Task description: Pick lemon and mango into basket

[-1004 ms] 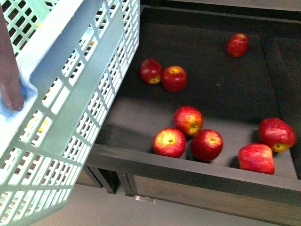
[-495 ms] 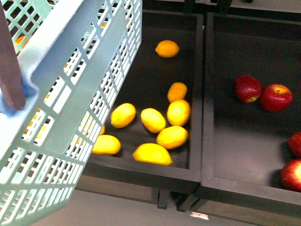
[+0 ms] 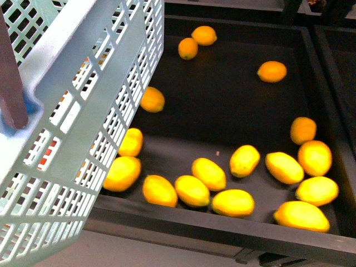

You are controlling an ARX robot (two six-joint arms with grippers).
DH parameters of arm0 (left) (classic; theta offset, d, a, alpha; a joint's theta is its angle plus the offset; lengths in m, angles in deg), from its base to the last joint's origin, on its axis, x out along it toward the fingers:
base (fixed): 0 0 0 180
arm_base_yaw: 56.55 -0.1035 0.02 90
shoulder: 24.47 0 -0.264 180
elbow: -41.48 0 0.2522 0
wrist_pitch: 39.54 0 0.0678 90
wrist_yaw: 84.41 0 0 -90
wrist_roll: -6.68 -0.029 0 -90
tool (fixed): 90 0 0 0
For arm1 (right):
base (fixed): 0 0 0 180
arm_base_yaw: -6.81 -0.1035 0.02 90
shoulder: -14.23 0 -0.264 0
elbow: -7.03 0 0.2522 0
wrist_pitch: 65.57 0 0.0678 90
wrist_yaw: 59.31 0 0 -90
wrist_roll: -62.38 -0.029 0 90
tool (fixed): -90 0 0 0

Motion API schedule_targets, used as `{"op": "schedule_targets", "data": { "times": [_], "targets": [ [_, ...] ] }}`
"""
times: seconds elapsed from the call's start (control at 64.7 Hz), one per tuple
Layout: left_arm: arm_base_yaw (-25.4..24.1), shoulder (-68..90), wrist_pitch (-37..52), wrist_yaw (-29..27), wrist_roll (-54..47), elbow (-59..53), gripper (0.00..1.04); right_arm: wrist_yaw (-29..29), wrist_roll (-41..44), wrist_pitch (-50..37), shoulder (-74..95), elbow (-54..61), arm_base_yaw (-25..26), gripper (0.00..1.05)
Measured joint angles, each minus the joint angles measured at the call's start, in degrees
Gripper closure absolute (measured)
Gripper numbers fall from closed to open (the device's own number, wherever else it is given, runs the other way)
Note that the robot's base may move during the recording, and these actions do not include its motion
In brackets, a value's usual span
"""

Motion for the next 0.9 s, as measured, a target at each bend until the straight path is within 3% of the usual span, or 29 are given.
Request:
{"op": "schedule_targets", "data": {
  "times": [0.819,0.896],
  "targets": [
    [-0.4,0.1,0.0,-0.8,-0.8,0.2,0.90,0.4,0.0,0.1,0.1,0.0,0.1,0.09],
    [-0.2,3.1,-11.9,5.7,-9.6,5.5,0.90,0.4,0.0,0.1,0.1,0.0,0.1,0.09]
  ]
}}
